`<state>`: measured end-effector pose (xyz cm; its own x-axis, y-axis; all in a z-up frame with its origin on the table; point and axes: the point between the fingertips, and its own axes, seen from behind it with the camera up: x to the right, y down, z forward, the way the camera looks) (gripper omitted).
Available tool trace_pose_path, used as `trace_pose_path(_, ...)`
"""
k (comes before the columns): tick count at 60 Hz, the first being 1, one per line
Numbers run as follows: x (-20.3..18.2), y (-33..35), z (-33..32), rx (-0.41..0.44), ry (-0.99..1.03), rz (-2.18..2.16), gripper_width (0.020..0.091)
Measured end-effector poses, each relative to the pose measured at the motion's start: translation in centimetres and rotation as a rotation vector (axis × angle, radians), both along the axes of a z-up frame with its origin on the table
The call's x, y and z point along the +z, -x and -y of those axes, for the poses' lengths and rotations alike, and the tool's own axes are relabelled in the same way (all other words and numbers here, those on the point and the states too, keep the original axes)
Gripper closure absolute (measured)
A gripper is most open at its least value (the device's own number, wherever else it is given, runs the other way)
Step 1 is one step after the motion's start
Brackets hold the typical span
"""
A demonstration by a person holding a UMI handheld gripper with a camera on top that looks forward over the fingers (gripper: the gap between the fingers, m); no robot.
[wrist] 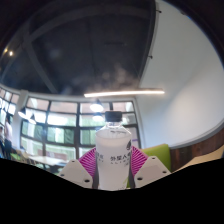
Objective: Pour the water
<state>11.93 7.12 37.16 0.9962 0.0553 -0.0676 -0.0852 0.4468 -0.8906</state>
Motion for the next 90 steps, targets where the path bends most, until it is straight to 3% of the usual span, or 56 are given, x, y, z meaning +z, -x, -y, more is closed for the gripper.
trace_pose_path(6, -10.1, -5.8, -4.0, -0.07, 0.206, -0.009, 0.0694)
trace_pose_path(8, -13.9, -6.6, -7.1, -0.067, 0.289, -0.042, 0.0694)
trace_pose_path(9, -15.4, -7.0, -4.6, -0.06, 0.315, -0.046, 0.0695)
trace_pose_path(13, -20.4, -7.5, -7.7, -0.031, 0.405, -0.12, 0.0692)
trace_pose_path(14, -20.6, -9.6, -8.5, -0.024, 0.411, -0.12, 0.0692)
trace_pose_path(18, -23.8, -8.5, -10.0, -0.03, 0.454, -0.117, 0.0691)
trace_pose_path(31, -28.4, -6.5, -10.6, -0.042, 0.566, 0.038, 0.068)
trace_pose_path(46, -27.9, -6.4, -10.6, -0.06, 0.52, 0.073, 0.0685)
trace_pose_path(52, -27.8, -6.5, -10.5, -0.064, 0.532, 0.066, 0.0624)
trace_pose_path(60, -27.9, -7.0, -10.2, -0.074, 0.553, 0.063, 0.0468)
trace_pose_path(63, -27.6, -7.5, -9.2, -0.077, 0.577, 0.052, 0.0242)
trace_pose_path(68, -26.6, -7.7, -7.1, -0.084, 0.577, 0.036, 0.028)
trace_pose_path(90, -21.0, -2.4, 9.3, -0.05, 0.534, 0.065, 0.0276)
